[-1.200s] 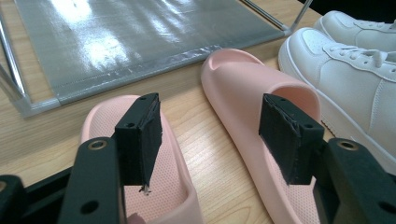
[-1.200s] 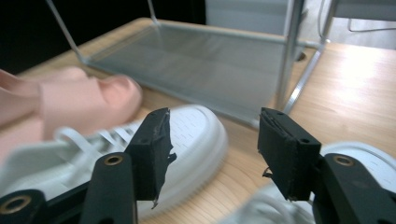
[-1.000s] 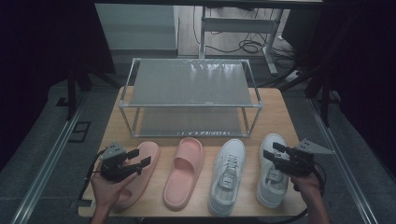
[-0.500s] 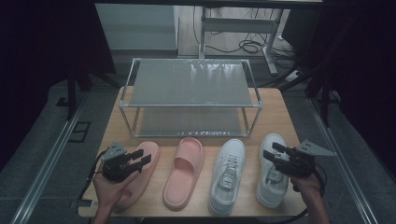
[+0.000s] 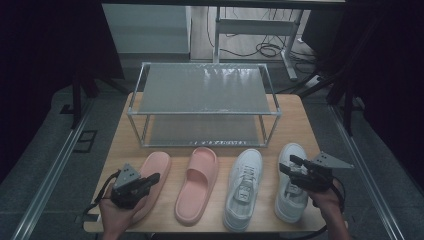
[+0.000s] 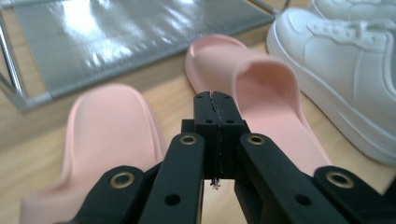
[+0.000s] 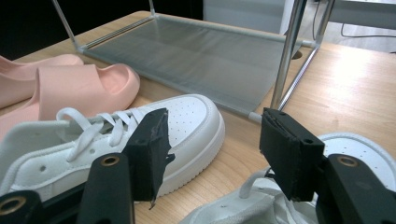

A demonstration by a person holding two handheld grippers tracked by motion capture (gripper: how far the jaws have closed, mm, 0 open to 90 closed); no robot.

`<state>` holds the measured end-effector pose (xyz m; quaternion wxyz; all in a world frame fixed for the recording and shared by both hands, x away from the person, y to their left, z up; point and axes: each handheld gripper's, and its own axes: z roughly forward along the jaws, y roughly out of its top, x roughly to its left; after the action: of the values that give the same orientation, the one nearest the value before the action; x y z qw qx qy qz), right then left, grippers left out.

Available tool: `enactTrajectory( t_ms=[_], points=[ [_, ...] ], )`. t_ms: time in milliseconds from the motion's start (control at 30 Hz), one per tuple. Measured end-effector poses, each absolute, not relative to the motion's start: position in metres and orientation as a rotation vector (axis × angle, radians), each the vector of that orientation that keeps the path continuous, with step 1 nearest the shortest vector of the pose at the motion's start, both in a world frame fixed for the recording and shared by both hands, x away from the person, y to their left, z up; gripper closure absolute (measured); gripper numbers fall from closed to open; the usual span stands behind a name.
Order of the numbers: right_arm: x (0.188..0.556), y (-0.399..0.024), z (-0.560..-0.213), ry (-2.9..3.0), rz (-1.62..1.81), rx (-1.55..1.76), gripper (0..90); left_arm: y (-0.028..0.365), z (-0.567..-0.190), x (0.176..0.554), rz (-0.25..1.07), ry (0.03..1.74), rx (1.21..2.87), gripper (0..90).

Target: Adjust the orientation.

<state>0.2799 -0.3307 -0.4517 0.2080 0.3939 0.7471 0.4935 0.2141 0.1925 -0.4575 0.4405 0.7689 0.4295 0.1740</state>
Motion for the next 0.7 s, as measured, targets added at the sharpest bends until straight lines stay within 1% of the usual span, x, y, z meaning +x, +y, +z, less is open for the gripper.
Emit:
enactTrajectory(
  t_ms=[67, 167, 300, 367, 700],
  points=[
    [0.279, -0.330, -0.449, 2.071, 1.371, 1.102, 42.9, 0.191, -0.461, 0.206, 0.453, 1.079, 1.933, 90.0],
    [0.279, -0.329, -0.448, 2.061, 1.369, 1.108, 42.9, 0.187, -0.467, 0.197, 0.451, 1.078, 1.957, 90.0],
    [0.280, -0.329, -0.448, 2.066, 1.363, 1.113, 43.2, 0.183, -0.473, 0.192, 0.432, 1.091, 1.966, 90.0],
    [0.280, -0.328, -0.450, 2.073, 1.361, 1.122, 43.3, 0.184, -0.480, 0.191, 0.391, 1.116, 1.955, 90.0],
    [0.281, -0.327, -0.453, 2.086, 1.341, 1.128, 43.6, 0.192, -0.500, 0.180, 0.413, 1.191, 1.999, 90.0]
  ],
)
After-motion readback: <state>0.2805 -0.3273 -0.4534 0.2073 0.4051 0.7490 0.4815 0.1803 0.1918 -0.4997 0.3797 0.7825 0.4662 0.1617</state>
